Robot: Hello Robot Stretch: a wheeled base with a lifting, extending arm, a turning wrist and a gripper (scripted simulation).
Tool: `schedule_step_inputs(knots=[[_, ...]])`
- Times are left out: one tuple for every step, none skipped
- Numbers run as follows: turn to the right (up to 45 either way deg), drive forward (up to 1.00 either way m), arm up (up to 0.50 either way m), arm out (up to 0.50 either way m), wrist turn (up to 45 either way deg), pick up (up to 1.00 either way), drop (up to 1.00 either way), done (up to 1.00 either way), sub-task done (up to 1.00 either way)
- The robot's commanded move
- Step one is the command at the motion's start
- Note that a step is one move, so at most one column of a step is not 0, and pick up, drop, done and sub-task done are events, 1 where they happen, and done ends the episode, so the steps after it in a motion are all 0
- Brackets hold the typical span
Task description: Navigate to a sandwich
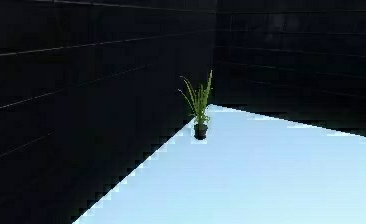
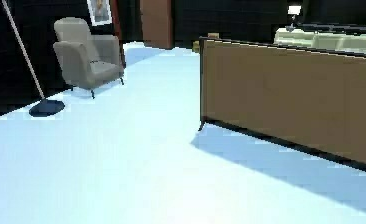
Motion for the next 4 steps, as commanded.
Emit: schedule_step_inputs(knots=[[45.0, 0.00, 0.00, 0.00, 0.0, 0.00, 0.00, 0.00, 0.00], [33.0, 0.00, 0.00, 0.00, 0.0, 0.00, 0.00, 0.00, 0.00], [0.0, 1.00, 0.00, 0.00, 0.0, 0.00, 0.00, 0.00, 0.00], [3.0, 0.00, 0.00, 0.00, 0.0, 0.00, 0.00, 0.00, 0.00]])
